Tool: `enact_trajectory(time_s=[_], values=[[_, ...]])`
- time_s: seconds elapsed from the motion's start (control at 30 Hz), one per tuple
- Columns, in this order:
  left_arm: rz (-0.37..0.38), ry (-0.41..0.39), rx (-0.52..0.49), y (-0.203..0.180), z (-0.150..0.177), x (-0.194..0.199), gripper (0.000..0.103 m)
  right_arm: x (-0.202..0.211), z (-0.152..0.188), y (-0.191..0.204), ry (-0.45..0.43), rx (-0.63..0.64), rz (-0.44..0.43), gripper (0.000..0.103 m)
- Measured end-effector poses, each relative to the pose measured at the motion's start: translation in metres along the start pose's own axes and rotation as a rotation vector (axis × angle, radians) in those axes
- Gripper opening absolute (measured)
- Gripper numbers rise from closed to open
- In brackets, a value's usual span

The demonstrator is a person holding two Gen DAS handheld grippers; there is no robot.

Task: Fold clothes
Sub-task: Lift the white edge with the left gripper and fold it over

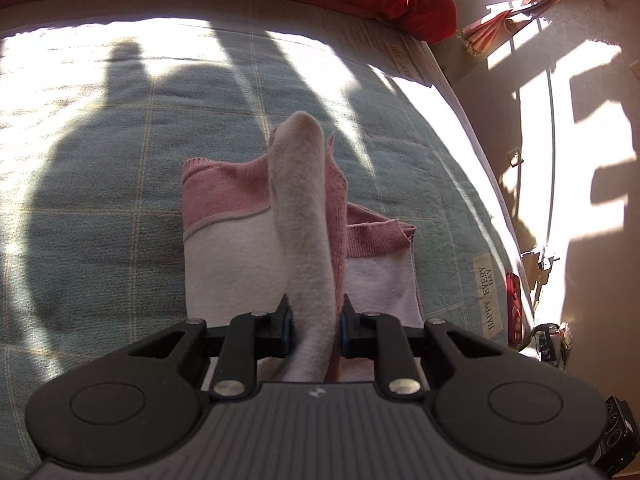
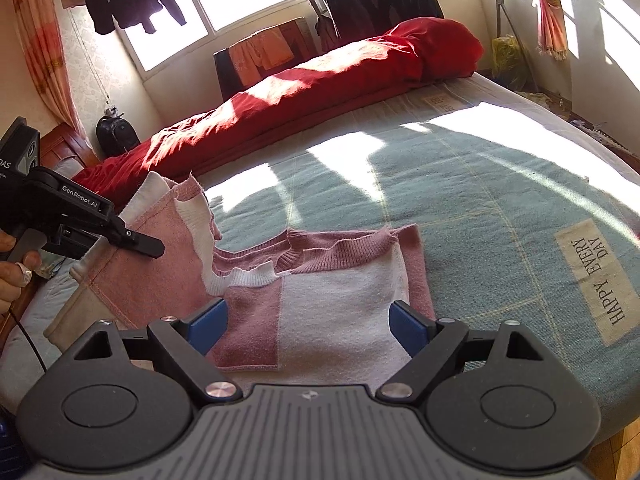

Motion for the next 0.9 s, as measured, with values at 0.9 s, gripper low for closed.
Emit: enact_trajectory(time_s=[0.9], values=[[-0.063,0.039,0.046,-0.103,0.0,-0.102,0.019,0.04,0.041,-0.074,-0.077,-0.192,0.071,0.09]])
Point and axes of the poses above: each gripper's, at about its wrist camera, not at the fingertips, and x roughly against the way its jaws point, y to its left, z to its underside, the point moved 2 cm from there along -x, roughly the way its jaws point, and after that the axes turned 11 degrees about x, right-handed, at the moved point
